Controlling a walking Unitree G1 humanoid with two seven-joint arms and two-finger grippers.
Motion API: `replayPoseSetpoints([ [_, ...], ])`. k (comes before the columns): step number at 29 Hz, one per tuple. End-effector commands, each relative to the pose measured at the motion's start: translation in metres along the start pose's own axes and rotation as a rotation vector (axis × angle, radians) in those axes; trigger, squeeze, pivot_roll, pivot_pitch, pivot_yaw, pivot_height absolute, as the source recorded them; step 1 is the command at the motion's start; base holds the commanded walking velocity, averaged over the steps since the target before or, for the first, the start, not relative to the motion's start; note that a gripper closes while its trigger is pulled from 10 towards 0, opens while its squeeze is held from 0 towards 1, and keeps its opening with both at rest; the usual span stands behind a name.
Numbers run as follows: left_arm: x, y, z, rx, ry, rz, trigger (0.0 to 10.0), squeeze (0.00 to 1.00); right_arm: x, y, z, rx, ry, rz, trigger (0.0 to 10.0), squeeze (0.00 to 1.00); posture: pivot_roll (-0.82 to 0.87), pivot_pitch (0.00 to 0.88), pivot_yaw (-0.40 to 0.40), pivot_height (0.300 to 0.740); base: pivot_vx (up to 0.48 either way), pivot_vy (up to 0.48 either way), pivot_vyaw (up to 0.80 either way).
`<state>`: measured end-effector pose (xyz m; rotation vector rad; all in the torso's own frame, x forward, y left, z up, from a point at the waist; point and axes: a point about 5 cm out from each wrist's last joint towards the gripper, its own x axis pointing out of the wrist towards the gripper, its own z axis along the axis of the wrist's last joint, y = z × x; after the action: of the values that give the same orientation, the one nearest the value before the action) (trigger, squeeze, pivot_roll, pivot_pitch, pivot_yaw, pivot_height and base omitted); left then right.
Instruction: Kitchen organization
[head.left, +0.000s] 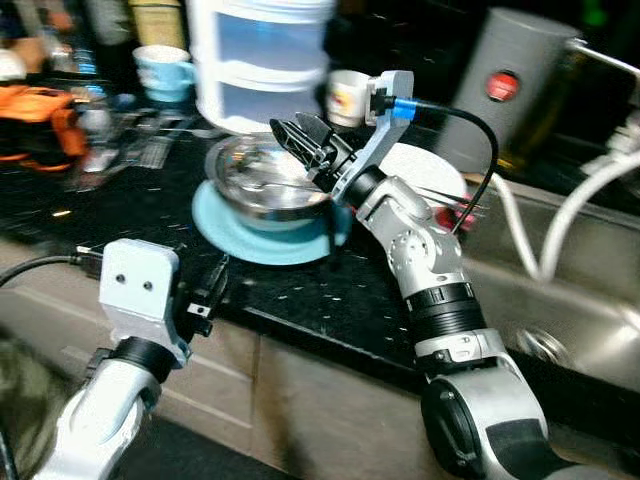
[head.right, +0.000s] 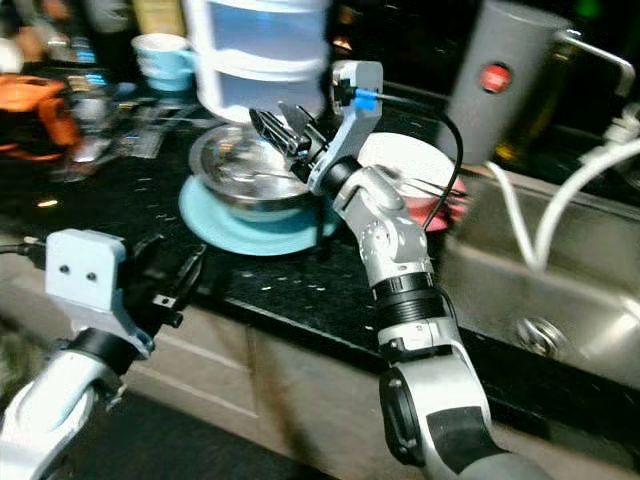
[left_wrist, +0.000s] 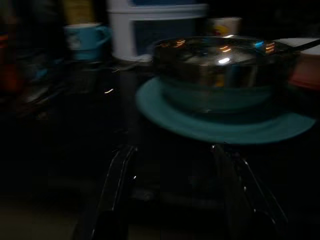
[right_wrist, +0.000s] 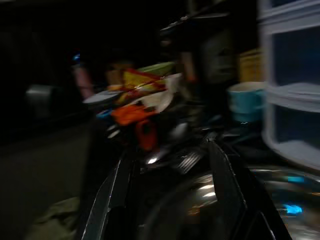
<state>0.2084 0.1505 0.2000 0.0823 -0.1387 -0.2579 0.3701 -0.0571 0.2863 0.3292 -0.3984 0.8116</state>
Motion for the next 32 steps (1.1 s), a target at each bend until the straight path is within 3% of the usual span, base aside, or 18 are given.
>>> replayPoseSetpoints([
  [1,0.000,-0.004,-0.001,-0.013,0.002,-0.014,10.0,0.00,-0.003,-0.004,0.004,0.005,-0.012,-0.014,10.0,0.00,0.21,0.000,-0.104,0.740,0.000,0.000,0.72],
  [9,0.002,-0.002,0.001,-0.027,-0.012,0.004,10.0,0.00,-0.001,-0.002,0.002,-0.034,0.019,-0.025,10.0,0.00,0.20,0.000,-0.107,0.740,0.000,-0.360,0.09],
  [12,0.003,0.000,0.001,-0.037,-0.018,0.026,10.0,0.00,0.000,-0.004,0.000,-0.100,0.059,-0.025,10.0,0.00,0.20,0.000,-0.108,0.740,0.000,-0.247,0.00],
  [19,0.004,-0.002,0.000,-0.048,-0.024,0.020,10.0,0.00,0.003,-0.006,-0.003,-0.530,0.231,0.032,10.0,0.00,0.19,0.000,-0.113,0.740,0.000,0.000,0.00],
  [22,0.005,-0.003,0.000,-0.050,-0.025,0.019,10.0,0.00,0.003,-0.008,0.000,-0.568,0.237,0.036,10.0,0.00,0.19,0.000,-0.116,0.740,0.000,0.000,0.00],
  [23,0.005,-0.003,0.000,-0.052,-0.026,0.019,10.0,0.00,0.003,-0.009,0.004,-0.645,0.249,0.061,10.0,0.00,0.19,0.000,-0.116,0.740,0.000,0.000,0.00],
  [25,0.005,-0.003,0.000,-0.053,-0.026,0.019,10.0,0.00,0.003,-0.010,0.005,-0.682,0.260,0.080,10.0,0.00,0.19,0.000,-0.116,0.740,0.000,0.000,0.00],
  [26,0.004,-0.003,0.000,-0.053,-0.024,0.020,10.0,0.00,0.001,-0.010,0.005,-0.757,0.293,0.138,10.0,0.00,0.19,0.000,-0.116,0.740,0.000,0.000,0.00],
  [29,0.004,-0.003,-0.001,-0.054,-0.024,0.020,10.0,0.00,-0.002,-0.012,0.008,-0.764,0.302,0.170,10.0,0.00,0.18,0.000,-0.116,0.740,0.000,0.000,0.00],
  [32,0.005,-0.004,-0.001,-0.055,-0.024,0.018,10.0,0.00,-0.004,-0.015,0.017,-0.684,0.258,0.181,10.0,0.00,0.18,0.000,-0.115,0.740,0.000,0.000,0.00],
])
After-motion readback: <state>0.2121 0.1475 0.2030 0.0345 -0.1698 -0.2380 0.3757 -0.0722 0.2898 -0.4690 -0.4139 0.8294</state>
